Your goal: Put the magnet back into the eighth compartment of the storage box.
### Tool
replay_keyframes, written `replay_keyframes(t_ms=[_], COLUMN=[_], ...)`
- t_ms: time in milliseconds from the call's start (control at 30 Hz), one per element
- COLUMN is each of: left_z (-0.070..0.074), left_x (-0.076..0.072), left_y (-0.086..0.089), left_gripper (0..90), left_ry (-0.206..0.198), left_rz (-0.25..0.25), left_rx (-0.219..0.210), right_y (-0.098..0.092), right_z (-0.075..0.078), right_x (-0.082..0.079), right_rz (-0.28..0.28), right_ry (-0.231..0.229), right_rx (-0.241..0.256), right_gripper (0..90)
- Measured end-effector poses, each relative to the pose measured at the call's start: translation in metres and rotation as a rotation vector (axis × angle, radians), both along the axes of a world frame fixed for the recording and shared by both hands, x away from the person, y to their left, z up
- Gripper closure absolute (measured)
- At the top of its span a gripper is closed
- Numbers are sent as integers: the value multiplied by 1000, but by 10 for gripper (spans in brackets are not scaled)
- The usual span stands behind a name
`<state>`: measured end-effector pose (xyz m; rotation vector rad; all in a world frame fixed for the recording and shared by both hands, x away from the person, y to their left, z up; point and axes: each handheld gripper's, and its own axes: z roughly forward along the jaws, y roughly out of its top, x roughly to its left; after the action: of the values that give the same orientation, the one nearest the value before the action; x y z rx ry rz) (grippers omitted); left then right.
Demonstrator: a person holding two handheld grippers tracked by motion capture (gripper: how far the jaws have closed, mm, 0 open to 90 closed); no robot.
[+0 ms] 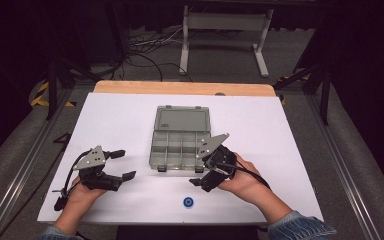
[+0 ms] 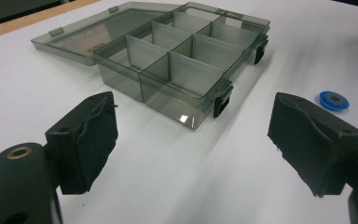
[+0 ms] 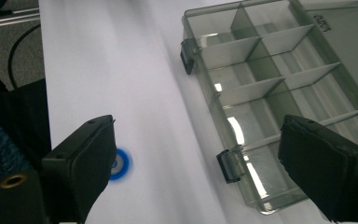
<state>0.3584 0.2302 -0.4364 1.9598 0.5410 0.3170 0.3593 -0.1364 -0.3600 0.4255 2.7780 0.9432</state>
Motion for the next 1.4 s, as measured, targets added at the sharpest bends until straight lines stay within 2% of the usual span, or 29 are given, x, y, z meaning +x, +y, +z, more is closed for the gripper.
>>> replay_keyframes(t_ms=[633,1133,1233,1300,1333,1400], left_z=[1,2,2,2,2,2], left_x=[-1,-2,-2,-2,-2,-2], left_y=[1,1,1,1,1,1], left_gripper=[161,161,161,161,161,161], left_ry=[-5,-7,-7,-7,-7,-7], left_rz=[-2,-1,-2,-2,-2,-1], left_rx=[3,-1,-1,0,0,0], right_y=[19,30,32,32,33,33], right_z=[-29,-48,-52,-54,-55,-57], right_x=[-12,-19,-21,-23,-23,-25], right_rz=[82,118,128,121,135,126], right_ry=[67,92,101,123,114,135], right_rx=[-98,-141,-155,-163,-164,-177], right_gripper=[122,122,122,122,122,122])
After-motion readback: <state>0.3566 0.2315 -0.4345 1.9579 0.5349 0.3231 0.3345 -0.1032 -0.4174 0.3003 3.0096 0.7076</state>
